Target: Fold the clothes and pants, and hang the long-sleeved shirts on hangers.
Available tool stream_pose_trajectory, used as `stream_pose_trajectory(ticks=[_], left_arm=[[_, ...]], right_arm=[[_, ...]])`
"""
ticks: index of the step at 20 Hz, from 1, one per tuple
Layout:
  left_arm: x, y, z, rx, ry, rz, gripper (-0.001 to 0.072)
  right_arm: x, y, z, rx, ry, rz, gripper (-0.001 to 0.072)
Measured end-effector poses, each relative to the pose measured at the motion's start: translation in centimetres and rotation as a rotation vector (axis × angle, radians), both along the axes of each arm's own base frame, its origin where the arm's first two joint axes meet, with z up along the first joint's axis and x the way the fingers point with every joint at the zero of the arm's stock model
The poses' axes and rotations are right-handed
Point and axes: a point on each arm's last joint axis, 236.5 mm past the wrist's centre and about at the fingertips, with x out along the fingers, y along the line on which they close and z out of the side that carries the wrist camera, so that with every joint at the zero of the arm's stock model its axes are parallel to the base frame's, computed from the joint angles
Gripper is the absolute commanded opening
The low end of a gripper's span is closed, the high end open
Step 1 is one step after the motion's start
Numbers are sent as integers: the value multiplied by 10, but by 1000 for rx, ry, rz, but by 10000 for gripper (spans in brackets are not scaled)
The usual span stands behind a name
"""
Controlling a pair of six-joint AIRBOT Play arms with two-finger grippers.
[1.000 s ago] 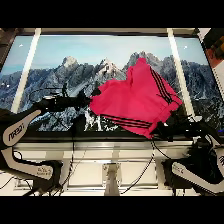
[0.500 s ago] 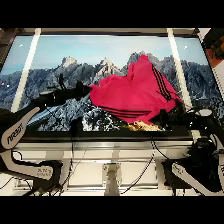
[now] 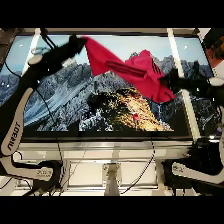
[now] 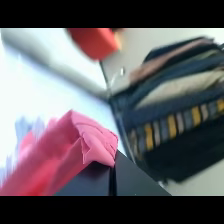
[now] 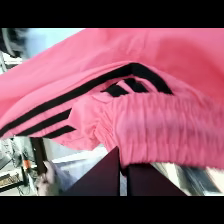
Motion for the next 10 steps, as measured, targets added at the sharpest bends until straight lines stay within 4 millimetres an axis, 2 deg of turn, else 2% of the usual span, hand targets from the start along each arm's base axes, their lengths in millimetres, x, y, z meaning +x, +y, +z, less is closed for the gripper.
stream_pose_trajectory(ticks=[3, 5, 8, 10], left_arm=[[6, 14, 60, 27, -134, 58, 9], [8, 29, 84, 63, -189, 94, 8], [5, 57, 104, 155, -225, 142, 9], [0, 70, 104, 221, -209, 139, 10]], right_arm=[[49, 23, 48, 11, -121, 20, 10], [70, 38, 87, 25, -203, 42, 10], [81, 53, 138, 25, -305, 86, 11], [78, 57, 150, -22, -323, 120, 11]])
